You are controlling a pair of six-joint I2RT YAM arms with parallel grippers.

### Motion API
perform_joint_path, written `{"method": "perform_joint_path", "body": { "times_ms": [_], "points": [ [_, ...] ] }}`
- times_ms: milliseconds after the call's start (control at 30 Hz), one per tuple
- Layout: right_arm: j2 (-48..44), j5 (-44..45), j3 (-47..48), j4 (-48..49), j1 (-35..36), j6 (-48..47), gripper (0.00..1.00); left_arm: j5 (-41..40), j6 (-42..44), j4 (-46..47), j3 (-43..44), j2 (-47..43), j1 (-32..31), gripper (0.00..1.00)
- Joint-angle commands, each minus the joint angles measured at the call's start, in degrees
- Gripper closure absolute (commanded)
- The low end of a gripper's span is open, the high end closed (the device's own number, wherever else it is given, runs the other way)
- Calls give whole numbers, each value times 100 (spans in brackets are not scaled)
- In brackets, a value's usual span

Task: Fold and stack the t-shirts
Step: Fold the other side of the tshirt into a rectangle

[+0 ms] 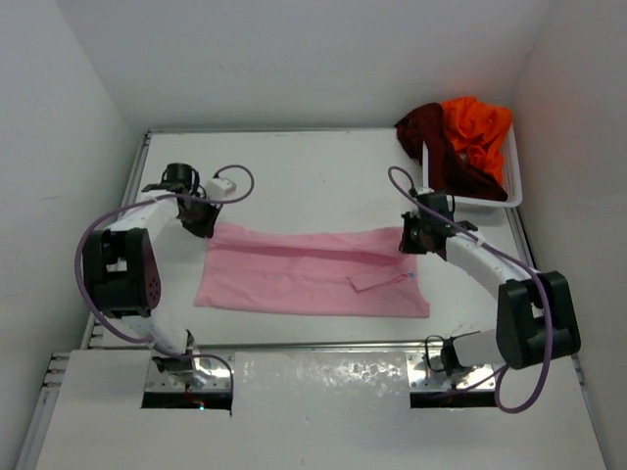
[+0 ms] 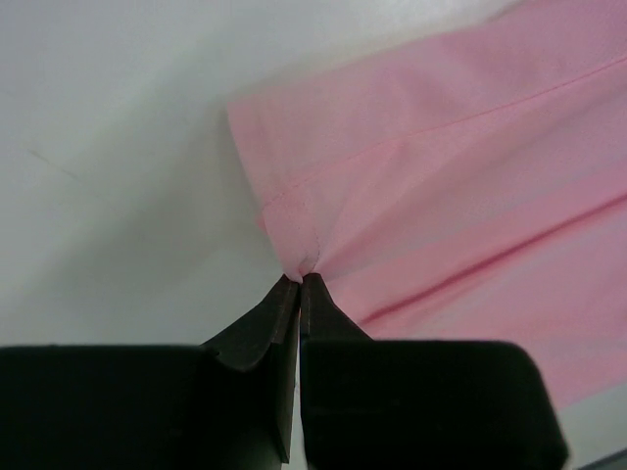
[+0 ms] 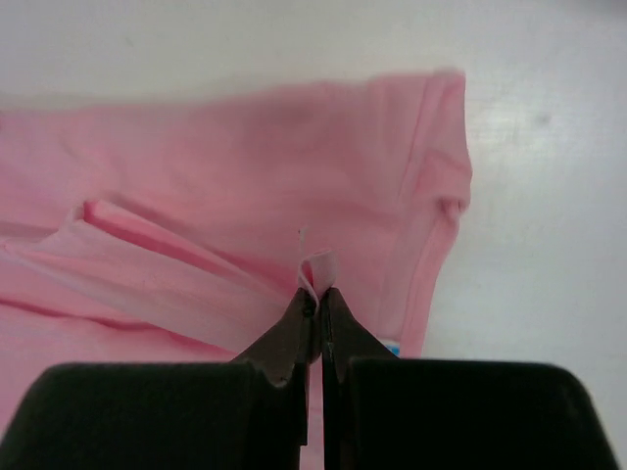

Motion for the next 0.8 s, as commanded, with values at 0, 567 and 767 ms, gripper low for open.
{"method": "perform_joint_path", "body": {
  "times_ms": [0,567,767],
  "points": [
    [-192,-26,-364,175,-17,274,100,-273,610,-124,-302,-212,27,100],
    [-552,-140,-558,-256,-17,2,100,-371,627,245,-497,-476,1,100],
    [-412,-579,-970,-115,27,142,100,-580,1084,262,-1075,-414,-25,100]
  ]
}}
